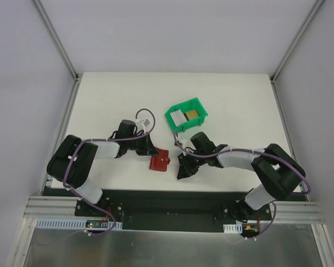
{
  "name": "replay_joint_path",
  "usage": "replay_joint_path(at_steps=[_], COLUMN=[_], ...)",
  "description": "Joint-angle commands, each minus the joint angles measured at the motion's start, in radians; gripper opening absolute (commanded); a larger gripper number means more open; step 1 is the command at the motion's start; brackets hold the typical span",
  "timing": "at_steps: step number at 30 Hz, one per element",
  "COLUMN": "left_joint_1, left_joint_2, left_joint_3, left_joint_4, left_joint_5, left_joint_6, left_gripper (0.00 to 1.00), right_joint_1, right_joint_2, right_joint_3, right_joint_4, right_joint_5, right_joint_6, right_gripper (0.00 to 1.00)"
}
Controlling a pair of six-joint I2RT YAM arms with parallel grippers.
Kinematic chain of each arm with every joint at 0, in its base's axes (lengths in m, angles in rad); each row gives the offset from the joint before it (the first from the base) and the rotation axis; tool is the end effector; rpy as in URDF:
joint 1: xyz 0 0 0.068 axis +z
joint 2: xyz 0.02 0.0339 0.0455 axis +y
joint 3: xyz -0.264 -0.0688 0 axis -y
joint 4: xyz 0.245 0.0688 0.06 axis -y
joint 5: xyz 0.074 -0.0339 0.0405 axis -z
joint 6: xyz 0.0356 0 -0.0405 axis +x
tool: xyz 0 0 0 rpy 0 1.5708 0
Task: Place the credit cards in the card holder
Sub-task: Open the card holder at the center of the board.
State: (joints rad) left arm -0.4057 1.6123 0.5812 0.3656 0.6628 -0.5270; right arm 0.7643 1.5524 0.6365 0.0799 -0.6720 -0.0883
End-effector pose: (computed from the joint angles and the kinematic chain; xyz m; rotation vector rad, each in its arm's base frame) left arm 0.2565 -0.1340 0.1349 0.2480 2.3493 -1.2256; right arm 0.1870 0.2099 0.1441 -1.3073 2.0856 1.1151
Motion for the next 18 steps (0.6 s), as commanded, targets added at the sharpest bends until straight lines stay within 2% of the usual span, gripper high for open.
replay_joint_path(at_steps=[1,3,5,11,14,18], left_joint_1=[0.007,-0.002,-0.027,-0.076,-0.081,-0.081], left_joint_2=[-0.075,-0.097,-0.118,-0.175,-0.195,-0.227], left_joint_3=[-0.038,-0.05,-0.058,-0.093,-0.11,-0.121], left_joint_4=[0.029,0.029,0.012,-0.004,-0.008,-0.014], left_joint_5=[-0.087,-0.095,-0.126,-0.221,-0.264,-0.285], left_joint_6=[0.019,0.007,-0.014,-0.14,-0.191,-0.22], left_gripper=[0.0,0.0,0.0,0.0,0.0,0.0], right_joint_1=[0.0,0.0,0.006,0.105,0.145,0.164], right_joint_2=[-0.089,-0.12,-0.138,-0.069,0.001,0.086], right_joint_3=[0.029,0.063,0.1,0.268,0.345,0.379], right_joint_4=[-0.1,-0.1,-0.112,-0.146,-0.157,-0.118], right_joint_5=[0.102,0.152,0.274,0.532,0.577,0.537], right_joint_6=[0.086,0.165,0.251,0.361,0.383,0.417], right_gripper=[0.21,0.18,0.19,0.2,0.19,0.17])
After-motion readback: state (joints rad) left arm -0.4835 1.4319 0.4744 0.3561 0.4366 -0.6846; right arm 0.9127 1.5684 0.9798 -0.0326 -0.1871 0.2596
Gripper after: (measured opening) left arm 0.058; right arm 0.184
